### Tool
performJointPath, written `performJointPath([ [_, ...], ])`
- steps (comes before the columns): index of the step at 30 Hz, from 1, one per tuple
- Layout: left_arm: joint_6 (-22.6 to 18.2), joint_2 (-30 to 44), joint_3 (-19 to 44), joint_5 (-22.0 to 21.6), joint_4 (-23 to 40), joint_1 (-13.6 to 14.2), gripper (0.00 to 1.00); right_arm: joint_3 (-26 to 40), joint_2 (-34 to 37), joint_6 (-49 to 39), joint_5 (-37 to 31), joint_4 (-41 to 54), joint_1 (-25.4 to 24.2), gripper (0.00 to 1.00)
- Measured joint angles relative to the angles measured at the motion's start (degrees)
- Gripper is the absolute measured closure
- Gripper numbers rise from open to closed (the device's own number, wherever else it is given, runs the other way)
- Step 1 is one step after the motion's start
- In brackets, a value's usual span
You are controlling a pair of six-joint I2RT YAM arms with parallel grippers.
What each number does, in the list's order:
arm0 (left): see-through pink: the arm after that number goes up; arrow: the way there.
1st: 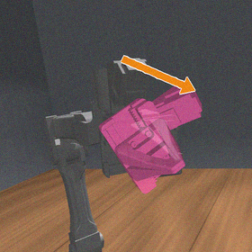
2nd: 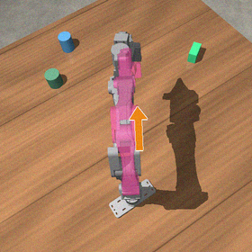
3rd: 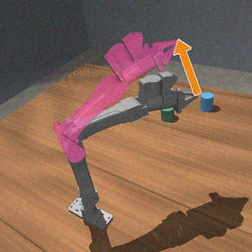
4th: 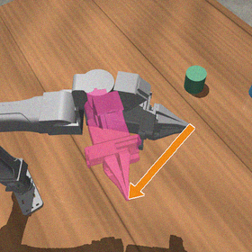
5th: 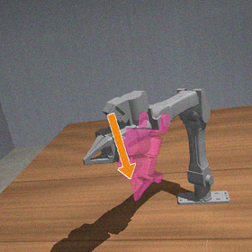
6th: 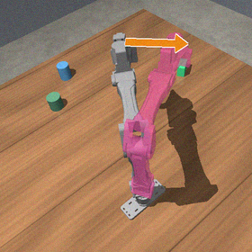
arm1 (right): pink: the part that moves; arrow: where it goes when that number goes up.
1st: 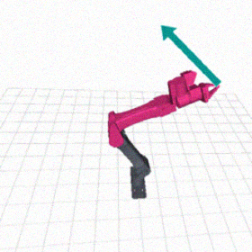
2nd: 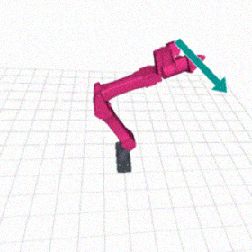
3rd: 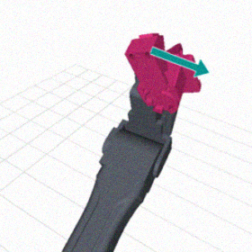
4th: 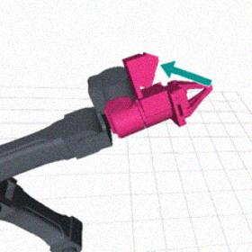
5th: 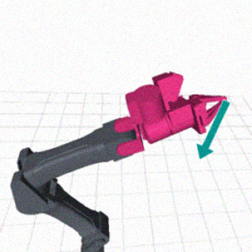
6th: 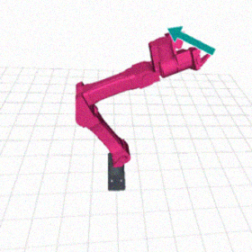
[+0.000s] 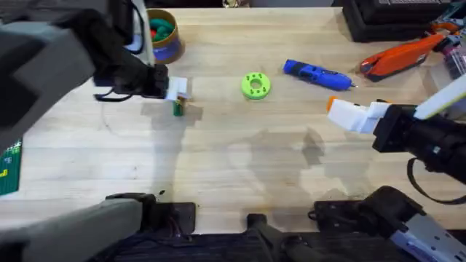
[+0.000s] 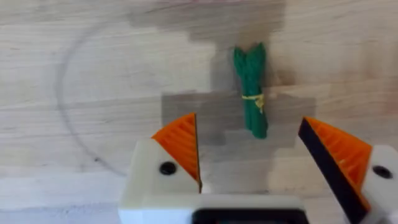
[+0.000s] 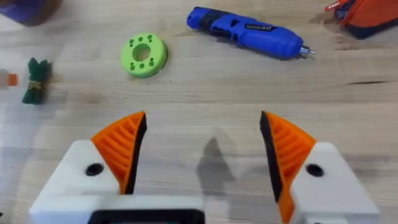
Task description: Pick up the gripper from the table and insert it into the empty holder that is missing its gripper. Then pick up a screw, insert it into the mounting hole, and use the screwdriver to tighten it. Finally, clean up the table by picking up the vegetable and placing it into the bucket.
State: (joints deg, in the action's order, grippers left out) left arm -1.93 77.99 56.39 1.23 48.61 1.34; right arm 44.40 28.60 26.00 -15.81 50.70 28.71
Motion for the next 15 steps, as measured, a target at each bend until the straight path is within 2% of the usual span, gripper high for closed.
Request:
performJointPath([
  [7, 0.55, 13.99, 4.60, 0.30, -1.48, 0.02, 0.007, 0.00, 0.00, 0.20, 0.00, 0.00, 0.00, 0.012],
  [11, 2.23, 20.07, 10.10, 1.09, 0.84, 0.02, 0.083, 0.00, 0.00, 0.20, 0.00, 0.00, 0.00, 0.012],
  [15, 3.95, 24.04, 11.89, 1.61, 1.66, 0.21, 0.095, 0.00, 0.00, 0.22, 0.00, 0.02, 0.00, 0.010],
])
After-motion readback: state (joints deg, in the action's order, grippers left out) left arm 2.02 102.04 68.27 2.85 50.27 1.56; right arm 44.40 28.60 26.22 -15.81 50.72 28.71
